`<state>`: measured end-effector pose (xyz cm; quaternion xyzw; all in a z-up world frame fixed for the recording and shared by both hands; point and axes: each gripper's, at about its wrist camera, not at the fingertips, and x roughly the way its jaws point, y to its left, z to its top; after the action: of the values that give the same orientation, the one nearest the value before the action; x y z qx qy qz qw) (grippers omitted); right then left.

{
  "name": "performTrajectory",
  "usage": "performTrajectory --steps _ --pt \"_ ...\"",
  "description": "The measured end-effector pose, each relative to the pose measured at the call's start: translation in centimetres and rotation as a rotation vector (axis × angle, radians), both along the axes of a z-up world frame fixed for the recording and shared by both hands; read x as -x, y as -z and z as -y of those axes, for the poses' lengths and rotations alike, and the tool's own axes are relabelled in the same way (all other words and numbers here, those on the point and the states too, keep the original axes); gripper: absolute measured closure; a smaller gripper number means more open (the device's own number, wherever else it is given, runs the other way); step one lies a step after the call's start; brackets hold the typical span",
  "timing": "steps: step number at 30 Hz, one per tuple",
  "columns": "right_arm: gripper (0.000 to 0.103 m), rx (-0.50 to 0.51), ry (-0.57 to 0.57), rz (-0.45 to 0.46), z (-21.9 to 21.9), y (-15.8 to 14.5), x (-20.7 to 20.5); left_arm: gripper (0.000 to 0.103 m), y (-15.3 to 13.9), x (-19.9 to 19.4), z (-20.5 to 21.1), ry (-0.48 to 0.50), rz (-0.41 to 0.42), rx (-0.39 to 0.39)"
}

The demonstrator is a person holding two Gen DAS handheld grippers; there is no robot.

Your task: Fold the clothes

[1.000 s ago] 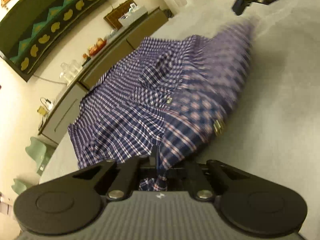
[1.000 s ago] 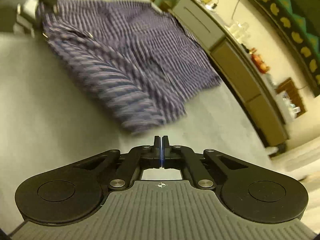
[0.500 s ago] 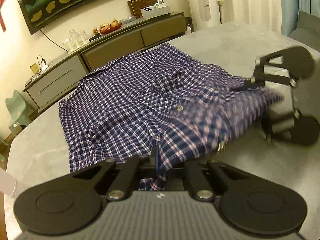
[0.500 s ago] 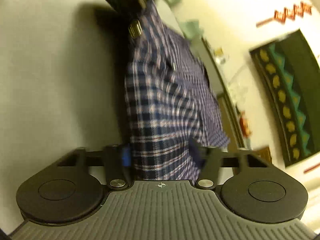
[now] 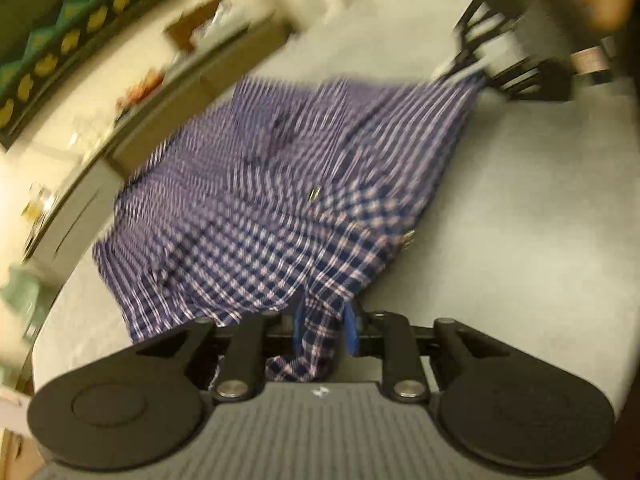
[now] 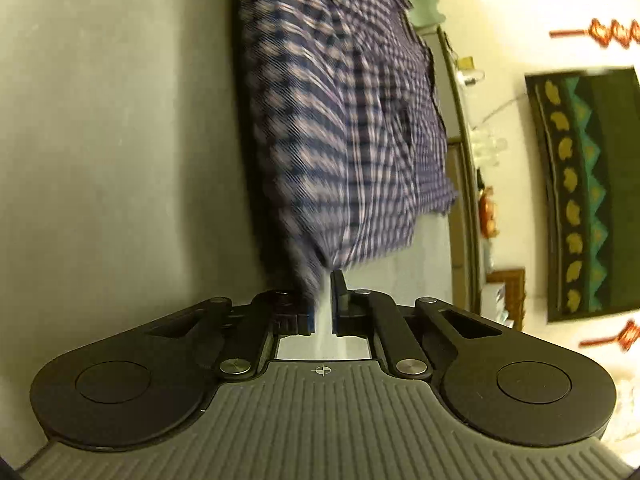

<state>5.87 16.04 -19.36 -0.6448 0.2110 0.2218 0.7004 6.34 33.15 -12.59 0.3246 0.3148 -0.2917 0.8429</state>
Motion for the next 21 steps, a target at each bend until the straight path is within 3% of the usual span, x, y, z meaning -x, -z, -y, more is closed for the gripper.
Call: performTrajectory --steps 2,4,6,9,12,14,16,17,20,21 --pt "0.093 -0.023 0.048 -0.026 1.7 -1.0 -0.4 0.055 -2.5 0.0 -2.8 -0.026 0.029 0.114" --pt "0.087 -0.123 0.136 -0.077 3.5 -3.2 -1.9 0.042 -3.9 -2.1 -5.9 -0.168 0.078 0.224" --pt "0.065 -0.318 0.237 -0.13 4.7 -6.3 -4.0 0.04 -3.9 -5.3 -8.0 -0.346 0.117 0.287" --pt "0.048 -0.648 0.35 -0.241 4.9 -9.5 -8.0 0.044 -1.3 -10.7 -8.1 -0.484 0.109 0.232" --pt "0.041 -0.885 0.405 -0.343 3.5 -9.8 -11.4 0.045 1.3 -14.9 -7.7 -0.547 0.098 0.176" --pt "0.037 -0.935 0.404 -0.362 1.6 -8.8 -13.5 0.045 2.4 -15.7 -7.5 -0.517 0.087 0.212" --pt "0.037 -0.917 0.37 -0.384 -0.8 -7.6 -15.5 0.045 3.6 -16.5 -7.1 -0.471 0.051 0.21" --pt "0.041 -0.892 0.346 -0.414 -2.1 -6.9 -16.4 0.045 4.1 -17.0 -7.2 -0.473 0.036 0.211" --pt "0.07 -0.794 0.331 -0.504 -4.9 -4.4 -19.5 0.051 4.9 -18.2 -7.8 -0.503 -0.007 0.244" --pt "0.071 -0.806 0.335 -0.51 -5.2 -4.2 -20.4 0.057 4.9 -18.6 -8.6 -0.535 -0.031 0.281"
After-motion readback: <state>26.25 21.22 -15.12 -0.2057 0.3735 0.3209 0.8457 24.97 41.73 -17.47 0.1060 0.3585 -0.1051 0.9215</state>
